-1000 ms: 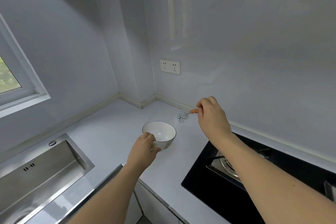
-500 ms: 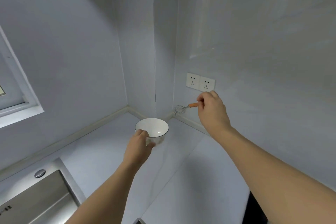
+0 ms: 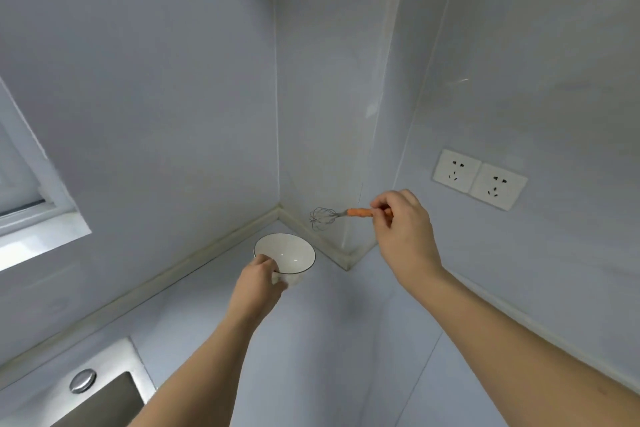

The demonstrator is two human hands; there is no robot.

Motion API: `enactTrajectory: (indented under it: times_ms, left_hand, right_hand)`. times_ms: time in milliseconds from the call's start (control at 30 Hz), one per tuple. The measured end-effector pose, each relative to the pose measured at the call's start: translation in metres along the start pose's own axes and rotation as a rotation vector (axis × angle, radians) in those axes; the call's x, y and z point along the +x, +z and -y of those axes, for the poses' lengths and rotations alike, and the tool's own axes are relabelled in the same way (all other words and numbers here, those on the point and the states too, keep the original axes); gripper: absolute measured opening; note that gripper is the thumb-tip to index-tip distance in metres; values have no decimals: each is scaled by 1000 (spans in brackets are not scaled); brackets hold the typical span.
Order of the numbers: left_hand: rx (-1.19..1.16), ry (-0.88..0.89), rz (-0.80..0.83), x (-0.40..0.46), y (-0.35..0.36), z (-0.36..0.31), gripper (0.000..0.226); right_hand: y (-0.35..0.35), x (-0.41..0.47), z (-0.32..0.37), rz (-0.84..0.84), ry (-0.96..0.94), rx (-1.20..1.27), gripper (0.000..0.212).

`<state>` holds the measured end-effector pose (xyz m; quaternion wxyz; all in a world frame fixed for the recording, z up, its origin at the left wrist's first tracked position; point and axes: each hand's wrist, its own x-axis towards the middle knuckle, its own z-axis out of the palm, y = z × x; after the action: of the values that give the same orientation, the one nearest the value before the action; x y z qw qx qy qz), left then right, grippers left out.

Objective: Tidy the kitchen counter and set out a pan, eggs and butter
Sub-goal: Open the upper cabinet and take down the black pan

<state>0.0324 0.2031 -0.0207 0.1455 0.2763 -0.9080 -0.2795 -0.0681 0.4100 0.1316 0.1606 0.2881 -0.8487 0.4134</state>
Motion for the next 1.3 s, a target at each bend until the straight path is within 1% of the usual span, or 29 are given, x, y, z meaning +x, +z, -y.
enactTrajectory:
  times_ms: [133,267,367,633,800,1000,1300]
  left_hand:
    - [-37,-59,13,28,13,22,18]
    - [-64,-81,21,52,22,43,17]
    - [-77,-84,18,70,30,61,16]
    - [-116,-71,-26,101,49,93,18]
    - [-135,-58,-26,114,57,107,19]
    - [-98,-24,5,126,63,119,23]
    - [-110,-4,13,128,76,128,15]
  right_hand:
    - [39,12,0,37,17,20,12]
    - [73,21,1,80,17,34,12]
    - [99,28,-2,116,20,29,13]
    - [147,30,-5,148,11,11,12]
    - [168,32,-5,175,-11,4,12]
    - [183,32,-7,206,-34,-35,11]
    - [203,33,-11,201,-49,-58,11]
